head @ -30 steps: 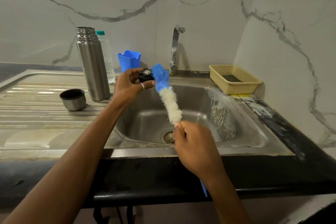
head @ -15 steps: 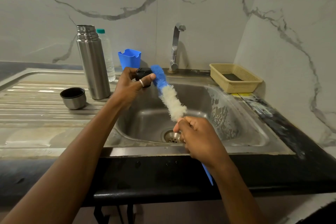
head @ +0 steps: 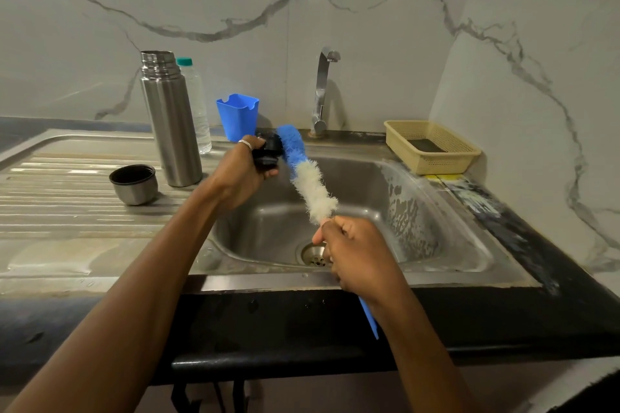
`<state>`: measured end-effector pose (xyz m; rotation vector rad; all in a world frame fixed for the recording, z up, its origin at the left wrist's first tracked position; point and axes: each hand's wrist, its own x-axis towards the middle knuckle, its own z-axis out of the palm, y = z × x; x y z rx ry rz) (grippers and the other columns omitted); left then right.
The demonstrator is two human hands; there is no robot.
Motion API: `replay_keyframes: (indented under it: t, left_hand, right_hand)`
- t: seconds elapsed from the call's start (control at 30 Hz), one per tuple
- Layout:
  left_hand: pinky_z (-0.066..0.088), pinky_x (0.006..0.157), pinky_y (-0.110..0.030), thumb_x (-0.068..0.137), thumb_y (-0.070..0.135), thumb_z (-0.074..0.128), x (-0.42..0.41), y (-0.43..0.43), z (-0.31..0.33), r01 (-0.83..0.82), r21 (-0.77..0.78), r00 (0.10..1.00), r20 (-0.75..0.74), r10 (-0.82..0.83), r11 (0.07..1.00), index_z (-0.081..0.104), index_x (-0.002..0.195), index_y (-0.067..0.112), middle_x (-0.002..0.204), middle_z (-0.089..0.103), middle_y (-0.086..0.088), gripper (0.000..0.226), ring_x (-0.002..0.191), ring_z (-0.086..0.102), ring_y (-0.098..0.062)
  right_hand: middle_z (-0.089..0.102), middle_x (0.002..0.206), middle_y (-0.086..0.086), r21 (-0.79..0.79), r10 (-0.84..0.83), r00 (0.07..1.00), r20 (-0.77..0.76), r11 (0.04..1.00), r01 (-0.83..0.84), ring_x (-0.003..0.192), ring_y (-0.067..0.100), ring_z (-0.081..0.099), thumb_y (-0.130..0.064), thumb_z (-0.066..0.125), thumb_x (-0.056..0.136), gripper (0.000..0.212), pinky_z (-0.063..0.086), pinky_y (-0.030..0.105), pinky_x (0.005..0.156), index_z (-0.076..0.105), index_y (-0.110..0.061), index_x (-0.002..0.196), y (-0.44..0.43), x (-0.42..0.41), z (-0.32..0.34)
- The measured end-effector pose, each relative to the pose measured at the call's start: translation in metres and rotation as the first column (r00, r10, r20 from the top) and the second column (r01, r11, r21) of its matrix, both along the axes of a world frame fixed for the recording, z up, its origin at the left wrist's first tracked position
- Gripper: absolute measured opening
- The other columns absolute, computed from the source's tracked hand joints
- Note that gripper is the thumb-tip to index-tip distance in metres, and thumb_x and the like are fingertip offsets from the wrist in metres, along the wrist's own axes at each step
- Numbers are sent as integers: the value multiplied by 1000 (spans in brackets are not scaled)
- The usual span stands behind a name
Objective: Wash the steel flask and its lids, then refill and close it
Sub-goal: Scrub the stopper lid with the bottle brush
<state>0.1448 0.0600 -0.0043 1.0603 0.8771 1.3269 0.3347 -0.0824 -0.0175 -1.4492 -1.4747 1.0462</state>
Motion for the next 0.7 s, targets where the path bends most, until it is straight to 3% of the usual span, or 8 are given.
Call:
replay_keyframes:
  t: [0.17,0.27,0.37,0.53,0.7]
  left_hand:
    - [53,98,-32,107,22,46,-5,0,-1,-47,79,996,-78,53,996,59,113,12,126,61,-14,17,116,59,-22]
    - [56,89,-23,103,23,54,-3,1,-4,-87,109,983,-151,103,990,60,117,7,125,65,-15,22,118,63,-22]
    - [58,86,-22,96,18,66,1,1,-5,-144,136,967,-193,169,980,57,128,-1,108,68,-10,38,107,67,-20]
    - [59,86,-25,81,15,82,-9,2,-6,-257,159,923,-251,291,953,59,127,11,99,71,-1,52,91,71,-11]
    - [49,65,-13,70,23,90,-11,4,-7,-300,217,831,-418,366,929,61,126,21,96,72,3,63,88,69,-8]
  right_hand:
    - [46,51,-8,65,2,1000,19,998,-3,42,5,35,-25,47,102,32,28,22,44,66,-17,77,-9,-5,-10]
    - [47,51,-7,64,-19,999,28,998,17,43,6,37,-25,47,102,33,30,23,45,67,-16,77,-5,-4,-7]
    - [47,51,-7,52,-37,999,29,998,36,44,8,38,-22,47,101,32,32,25,45,67,-14,78,-2,-5,-4]
    - [47,48,-9,82,-7,998,65,997,1,40,2,37,-25,46,103,34,31,20,43,66,-13,78,-9,-10,-8]
    - [56,58,-5,148,-56,970,235,989,21,46,2,45,-24,45,103,35,35,19,44,67,-9,81,-2,-13,-8]
